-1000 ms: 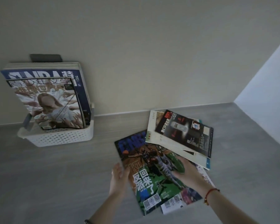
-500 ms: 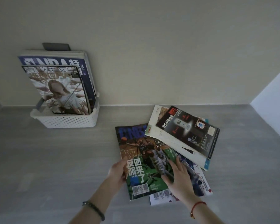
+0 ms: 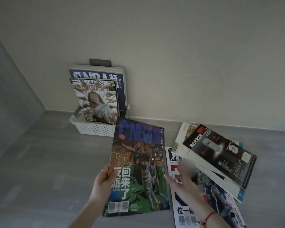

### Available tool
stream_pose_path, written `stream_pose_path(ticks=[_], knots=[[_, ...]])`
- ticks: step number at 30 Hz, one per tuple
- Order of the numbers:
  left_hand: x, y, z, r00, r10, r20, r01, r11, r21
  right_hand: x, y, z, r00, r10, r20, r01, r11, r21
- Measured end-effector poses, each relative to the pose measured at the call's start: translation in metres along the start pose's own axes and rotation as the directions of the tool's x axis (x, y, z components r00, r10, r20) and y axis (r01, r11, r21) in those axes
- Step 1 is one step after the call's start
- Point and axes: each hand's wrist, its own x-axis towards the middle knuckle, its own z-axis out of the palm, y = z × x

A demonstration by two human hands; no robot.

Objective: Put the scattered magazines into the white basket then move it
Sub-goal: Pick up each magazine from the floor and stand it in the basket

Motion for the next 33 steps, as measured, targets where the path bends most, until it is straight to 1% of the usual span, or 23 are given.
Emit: stream_pose_path(ticks=[2,3,6,7,9,11,13,15,17,20,22,25,30,33], knots=[[0.002,0.013,-0.022,0.999,0.033,0.022,-0.033,0.999,-0.024,0.01,-0.029,0.016,0.995,-0.036,0.088,0.025,0.992,0.126],[0.004,0.019,-0.031,0.998,0.047,0.029,-0.047,0.999,-0.024,0.015,-0.044,0.024,0.994,-0.066,0.089,0.051,0.986,0.161],[0.014,0.043,-0.056,0.994,0.107,0.036,-0.106,0.994,-0.038,0.038,-0.084,0.043,0.988,-0.15,-0.031,0.153,0.978,0.14],[0.019,0.052,-0.065,0.991,0.125,0.038,-0.123,0.991,-0.045,0.046,-0.096,0.048,0.986,-0.163,-0.044,0.168,0.975,0.148],[0.033,0.071,-0.081,0.988,0.149,0.04,-0.146,0.987,-0.071,0.062,-0.118,0.055,0.978,-0.194,-0.076,0.205,0.961,0.187],[0.052,0.093,-0.094,0.98,0.189,0.07,-0.182,0.979,-0.093,0.076,-0.145,0.061,0.959,-0.221,-0.179,0.259,0.937,0.233],[0.075,0.117,-0.104,0.96,0.256,0.11,-0.252,0.967,-0.049,0.089,-0.175,0.069,0.92,-0.256,-0.298,0.325,0.922,0.212],[0.099,0.141,-0.112,0.942,0.317,0.107,-0.322,0.946,0.03,0.101,-0.206,0.077,0.865,-0.322,-0.385,0.407,0.899,0.164],[0.126,0.163,-0.121,0.926,0.375,0.051,-0.378,0.922,0.083,0.113,-0.235,0.084,0.809,-0.379,-0.449,0.482,0.865,0.137],[0.168,0.193,-0.132,0.906,0.421,-0.03,-0.412,0.897,0.161,0.129,-0.271,0.093,0.757,-0.406,-0.512,0.548,0.822,0.158],[0.198,0.208,-0.136,0.894,0.442,-0.08,-0.418,0.884,0.212,0.141,-0.287,0.098,0.742,-0.404,-0.535,0.558,0.814,0.161],[0.239,0.213,-0.139,0.894,0.429,-0.13,-0.39,0.887,0.245,0.161,-0.296,0.107,0.745,-0.378,-0.55,0.53,0.836,0.144],[0.289,0.177,-0.141,0.913,0.37,-0.172,-0.322,0.912,0.254,0.195,-0.274,0.124,0.761,-0.318,-0.566,0.47,0.871,0.143],[0.309,0.158,-0.141,0.914,0.354,-0.195,-0.3,0.917,0.262,0.212,-0.255,0.134,0.752,-0.274,-0.6,0.401,0.912,0.086]])
